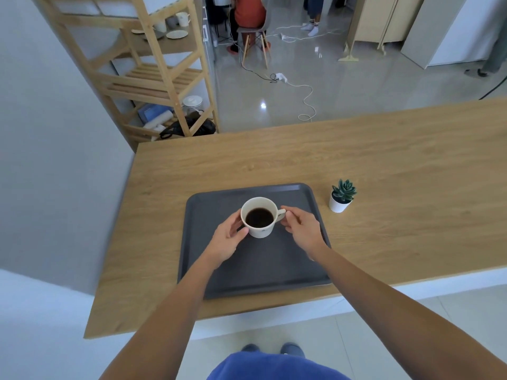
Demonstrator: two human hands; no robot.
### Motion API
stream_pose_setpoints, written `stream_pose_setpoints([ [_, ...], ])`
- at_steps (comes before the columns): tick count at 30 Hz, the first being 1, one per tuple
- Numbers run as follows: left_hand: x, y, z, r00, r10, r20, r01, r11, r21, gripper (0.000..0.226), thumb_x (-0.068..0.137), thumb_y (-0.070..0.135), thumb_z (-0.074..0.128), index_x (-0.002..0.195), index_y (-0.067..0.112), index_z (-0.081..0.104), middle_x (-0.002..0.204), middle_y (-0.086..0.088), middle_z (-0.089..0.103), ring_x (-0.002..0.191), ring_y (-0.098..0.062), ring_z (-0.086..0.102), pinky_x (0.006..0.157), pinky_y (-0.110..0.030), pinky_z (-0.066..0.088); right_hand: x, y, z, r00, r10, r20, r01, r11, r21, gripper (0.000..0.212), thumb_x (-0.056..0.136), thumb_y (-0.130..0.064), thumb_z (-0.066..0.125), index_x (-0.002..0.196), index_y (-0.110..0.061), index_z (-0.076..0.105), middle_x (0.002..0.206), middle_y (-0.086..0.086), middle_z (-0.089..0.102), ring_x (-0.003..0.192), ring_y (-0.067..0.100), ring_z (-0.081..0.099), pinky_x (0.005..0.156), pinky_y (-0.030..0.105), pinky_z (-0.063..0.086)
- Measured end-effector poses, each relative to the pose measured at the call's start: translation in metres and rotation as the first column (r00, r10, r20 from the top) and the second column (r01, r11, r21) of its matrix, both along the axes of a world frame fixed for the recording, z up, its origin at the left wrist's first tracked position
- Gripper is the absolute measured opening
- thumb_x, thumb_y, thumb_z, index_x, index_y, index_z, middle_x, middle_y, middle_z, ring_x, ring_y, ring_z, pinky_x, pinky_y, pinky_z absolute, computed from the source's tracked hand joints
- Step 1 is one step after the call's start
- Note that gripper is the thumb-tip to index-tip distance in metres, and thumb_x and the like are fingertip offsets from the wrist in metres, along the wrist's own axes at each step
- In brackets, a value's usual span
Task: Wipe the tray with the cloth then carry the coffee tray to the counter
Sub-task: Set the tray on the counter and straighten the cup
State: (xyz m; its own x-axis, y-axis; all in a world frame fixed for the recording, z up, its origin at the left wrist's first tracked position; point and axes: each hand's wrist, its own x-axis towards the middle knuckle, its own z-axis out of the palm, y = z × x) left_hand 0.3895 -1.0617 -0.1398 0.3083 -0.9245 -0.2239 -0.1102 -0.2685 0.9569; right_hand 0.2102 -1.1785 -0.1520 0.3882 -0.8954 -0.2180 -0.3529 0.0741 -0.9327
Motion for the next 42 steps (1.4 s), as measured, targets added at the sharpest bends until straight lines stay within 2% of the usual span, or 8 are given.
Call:
stream_pose_setpoints([
  [10,0.019,0.002,0.001,0.990,-0.138,-0.015,0.139,0.989,0.046,0.058,0.096,0.002,0.046,0.146,0.028,0.033,0.143,0.015,0.047,0.131,0.004,0.041,0.101,-0.011,0.037,-0.001,0.019,0.002,0.999,-0.050,0.017,0.050,0.999,-0.013,0.023,0.098,-0.021,0.049,0.111,-0.023,0.069,0.096,-0.005,0.073,0.091,0.007,0.070,0.088,0.031,0.058],
  [16,0.024,0.005,-0.001,0.993,-0.118,0.032,0.115,0.991,0.061,0.062,0.096,0.005,0.049,0.149,0.024,0.026,0.149,0.009,0.040,0.137,-0.004,0.036,0.110,-0.022,0.032,-0.007,0.018,0.008,0.992,0.006,-0.124,-0.023,0.990,-0.136,0.028,0.098,-0.025,0.049,0.122,-0.026,0.063,0.107,-0.005,0.071,0.097,0.006,0.063,0.094,0.028,0.050],
  [18,0.032,0.013,-0.003,0.967,0.011,0.253,-0.019,0.999,0.028,0.061,0.095,0.009,0.052,0.149,0.022,0.027,0.150,0.007,0.037,0.139,-0.007,0.032,0.115,-0.030,0.027,-0.020,0.016,0.007,0.975,-0.007,-0.222,-0.052,0.964,-0.261,0.034,0.099,-0.024,0.046,0.132,-0.022,0.056,0.121,-0.001,0.067,0.108,0.011,0.060,0.094,0.023,0.042],
  [20,0.044,0.031,-0.014,0.824,0.148,0.547,-0.169,0.986,-0.013,0.057,0.095,0.009,0.050,0.148,0.016,0.030,0.152,0.000,0.034,0.143,-0.016,0.024,0.118,-0.034,0.021,-0.040,0.012,-0.003,0.946,-0.057,-0.318,-0.062,0.935,-0.350,0.039,0.100,-0.021,0.042,0.138,-0.016,0.048,0.140,0.005,0.054,0.135,0.023,0.045,0.105,0.033,0.039],
  [23,0.057,0.063,-0.043,0.684,0.155,0.713,-0.302,0.950,0.083,0.056,0.096,0.006,0.043,0.149,0.009,0.026,0.158,-0.015,0.018,0.148,-0.029,0.009,0.120,-0.044,0.013,-0.066,0.006,-0.027,0.872,-0.072,-0.484,-0.133,0.916,-0.377,0.044,0.101,-0.014,0.036,0.144,-0.010,0.039,0.154,0.007,0.036,0.149,0.028,0.015,0.117,0.043,0.027],
  [28,0.051,0.088,-0.067,0.661,0.157,0.734,-0.325,0.941,0.092,0.049,0.098,0.001,0.033,0.147,0.002,0.027,0.156,-0.019,0.022,0.147,-0.031,0.013,0.120,-0.043,0.008,-0.076,0.003,-0.042,0.833,-0.022,-0.553,-0.229,0.896,-0.381,0.050,0.099,-0.001,0.032,0.149,-0.009,0.031,0.157,0.008,0.030,0.150,0.026,0.012,0.119,0.040,0.024],
  [36,0.035,0.097,-0.068,0.641,0.169,0.749,-0.346,0.934,0.086,0.054,0.095,-0.005,0.031,0.148,0.003,0.023,0.158,-0.015,0.019,0.148,-0.027,0.010,0.120,-0.040,0.008,-0.078,-0.004,-0.046,0.838,-0.031,-0.544,-0.226,0.888,-0.400,0.057,0.096,0.006,0.031,0.150,-0.010,0.027,0.159,0.005,0.025,0.150,0.022,0.011,0.117,0.033,0.022],
  [42,0.034,0.101,-0.068,0.658,0.161,0.736,-0.337,0.937,0.096,0.053,0.097,-0.003,0.030,0.149,0.005,0.021,0.159,-0.013,0.017,0.148,-0.025,0.008,0.120,-0.038,0.006,-0.080,-0.003,-0.049,0.838,-0.043,-0.544,-0.235,0.871,-0.431,0.060,0.093,0.013,0.030,0.149,-0.006,0.027,0.158,0.010,0.026,0.150,0.026,0.013,0.120,0.032,0.008],
])
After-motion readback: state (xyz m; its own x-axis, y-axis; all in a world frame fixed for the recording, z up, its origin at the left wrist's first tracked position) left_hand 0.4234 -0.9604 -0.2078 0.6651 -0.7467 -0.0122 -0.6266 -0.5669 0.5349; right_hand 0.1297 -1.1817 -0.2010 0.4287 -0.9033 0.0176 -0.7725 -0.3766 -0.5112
